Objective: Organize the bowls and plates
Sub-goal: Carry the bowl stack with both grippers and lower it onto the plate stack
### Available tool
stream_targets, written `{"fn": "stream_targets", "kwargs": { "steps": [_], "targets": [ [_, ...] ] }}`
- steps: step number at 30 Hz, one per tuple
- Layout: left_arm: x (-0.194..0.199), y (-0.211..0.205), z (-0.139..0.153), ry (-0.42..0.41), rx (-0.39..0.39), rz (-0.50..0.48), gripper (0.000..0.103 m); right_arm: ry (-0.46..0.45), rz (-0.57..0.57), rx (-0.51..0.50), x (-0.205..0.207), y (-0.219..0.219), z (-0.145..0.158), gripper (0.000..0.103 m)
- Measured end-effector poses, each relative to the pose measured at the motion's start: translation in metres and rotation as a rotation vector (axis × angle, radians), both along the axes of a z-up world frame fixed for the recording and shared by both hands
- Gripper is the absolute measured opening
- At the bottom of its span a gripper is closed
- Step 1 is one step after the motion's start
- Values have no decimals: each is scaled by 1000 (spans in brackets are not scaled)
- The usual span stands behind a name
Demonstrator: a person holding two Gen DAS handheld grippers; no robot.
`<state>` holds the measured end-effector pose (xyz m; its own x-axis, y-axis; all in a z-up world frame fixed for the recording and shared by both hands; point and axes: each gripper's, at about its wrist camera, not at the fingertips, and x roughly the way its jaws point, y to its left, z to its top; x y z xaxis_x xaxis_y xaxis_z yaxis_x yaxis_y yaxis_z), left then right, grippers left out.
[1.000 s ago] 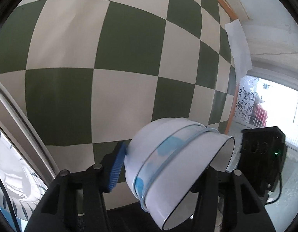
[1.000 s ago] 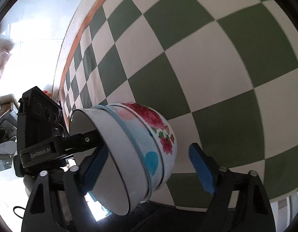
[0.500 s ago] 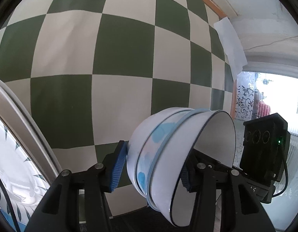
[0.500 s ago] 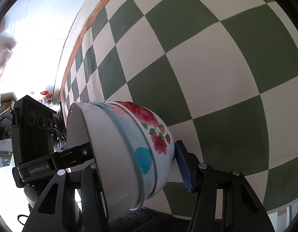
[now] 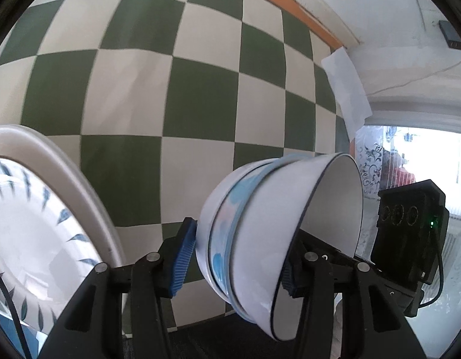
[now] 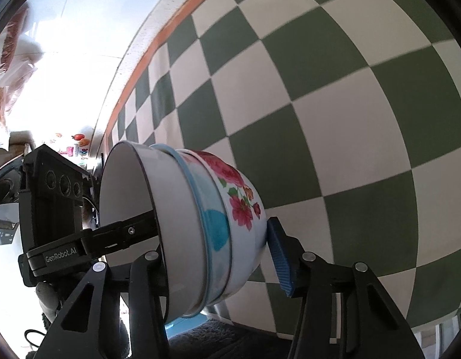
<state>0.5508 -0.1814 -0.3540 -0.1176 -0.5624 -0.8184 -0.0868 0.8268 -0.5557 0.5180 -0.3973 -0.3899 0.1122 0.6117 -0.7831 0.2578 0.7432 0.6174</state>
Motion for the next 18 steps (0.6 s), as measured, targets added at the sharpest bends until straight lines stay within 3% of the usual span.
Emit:
{"fn": "stream_targets", "kwargs": {
  "steps": [10,18],
  "targets": [
    [4,43,21,-60,-10,64,46,-68,93,-43,18,48,29,52],
    [-3,106,36,-86,13,128,46,-95,164,-27,28,108,43,51]
  ]
}}
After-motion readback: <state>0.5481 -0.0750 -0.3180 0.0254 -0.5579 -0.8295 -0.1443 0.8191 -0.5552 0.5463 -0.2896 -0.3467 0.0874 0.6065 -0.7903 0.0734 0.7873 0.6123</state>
